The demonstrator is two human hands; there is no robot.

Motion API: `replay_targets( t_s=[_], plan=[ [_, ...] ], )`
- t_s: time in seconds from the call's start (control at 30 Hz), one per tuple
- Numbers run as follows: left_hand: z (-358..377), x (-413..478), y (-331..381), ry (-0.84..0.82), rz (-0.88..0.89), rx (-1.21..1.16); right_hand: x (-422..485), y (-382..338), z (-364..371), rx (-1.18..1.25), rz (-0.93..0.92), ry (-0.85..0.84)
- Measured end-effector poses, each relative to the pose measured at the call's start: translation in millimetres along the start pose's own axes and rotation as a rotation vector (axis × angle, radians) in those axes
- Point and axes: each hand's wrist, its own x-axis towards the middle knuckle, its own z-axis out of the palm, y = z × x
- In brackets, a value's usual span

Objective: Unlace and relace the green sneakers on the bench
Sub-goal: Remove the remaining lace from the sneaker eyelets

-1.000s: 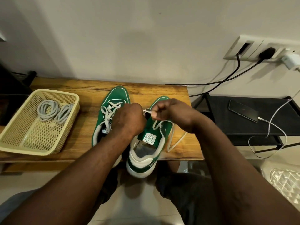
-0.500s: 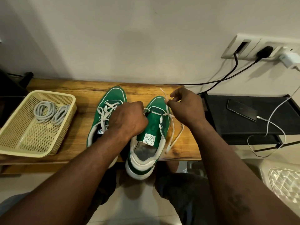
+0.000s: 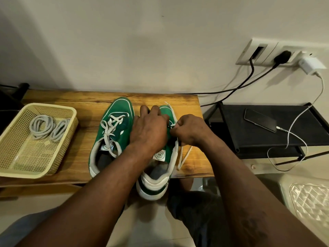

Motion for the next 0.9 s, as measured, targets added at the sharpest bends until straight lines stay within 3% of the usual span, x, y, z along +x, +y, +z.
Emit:
replay_targets(
  t_s=[0.4, 0.57, 0.63, 0.7, 0.9],
  plan=[
    [13.7, 13.2, 0.5, -0.126, -0.087, -0.036, 7.7, -2.9, 23.2, -0.127, 0.074, 0.236],
    [5.7, 18.4, -16.7, -0.071, -0.238, -0.607, 14.1, 2.3, 28.2, -0.055, 0.090, 0.226],
    [-0.9, 15.2, -25.4, -0.123, -0.284, -0.692, 14.7, 2.1, 28.2, -0.053, 0.085, 0.227],
    [-4.6, 12.6, -29.8, -0.152, -0.228, -0.620, 14.5, 1.3, 26.7, -0.068, 0.070, 0.225],
    [-8.2, 5.7, -11.9, -0.174, -0.057, -0.075, 14.1, 2.4, 23.7, -0.031, 0.006, 0.222]
  ],
)
